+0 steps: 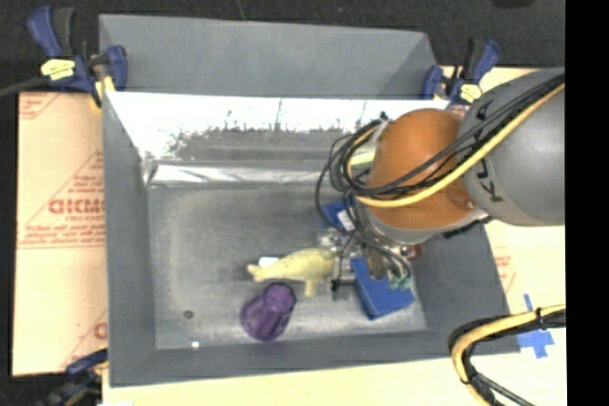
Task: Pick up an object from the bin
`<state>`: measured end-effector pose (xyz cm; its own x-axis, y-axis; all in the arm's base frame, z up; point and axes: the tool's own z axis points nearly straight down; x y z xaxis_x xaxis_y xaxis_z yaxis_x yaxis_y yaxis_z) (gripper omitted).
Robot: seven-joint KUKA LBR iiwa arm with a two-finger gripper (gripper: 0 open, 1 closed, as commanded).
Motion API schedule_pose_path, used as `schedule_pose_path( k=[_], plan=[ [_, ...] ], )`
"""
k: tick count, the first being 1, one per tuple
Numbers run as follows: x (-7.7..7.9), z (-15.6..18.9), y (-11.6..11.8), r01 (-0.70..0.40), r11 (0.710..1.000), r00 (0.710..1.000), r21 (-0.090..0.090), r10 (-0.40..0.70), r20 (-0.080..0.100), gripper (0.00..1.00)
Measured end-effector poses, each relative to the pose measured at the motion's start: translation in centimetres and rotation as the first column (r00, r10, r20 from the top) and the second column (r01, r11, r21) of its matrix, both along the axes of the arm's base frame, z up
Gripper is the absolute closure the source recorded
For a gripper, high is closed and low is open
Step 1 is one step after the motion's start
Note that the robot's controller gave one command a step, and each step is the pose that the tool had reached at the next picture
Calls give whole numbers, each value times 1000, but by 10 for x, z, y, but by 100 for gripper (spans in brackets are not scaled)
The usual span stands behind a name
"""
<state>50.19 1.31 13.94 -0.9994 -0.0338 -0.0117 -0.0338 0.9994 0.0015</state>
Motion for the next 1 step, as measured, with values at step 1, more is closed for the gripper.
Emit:
schedule_pose_path(
  k=[1],
  plan=[
    [0,88,-15,34,999,999,1,-34,-2,100]
  ],
)
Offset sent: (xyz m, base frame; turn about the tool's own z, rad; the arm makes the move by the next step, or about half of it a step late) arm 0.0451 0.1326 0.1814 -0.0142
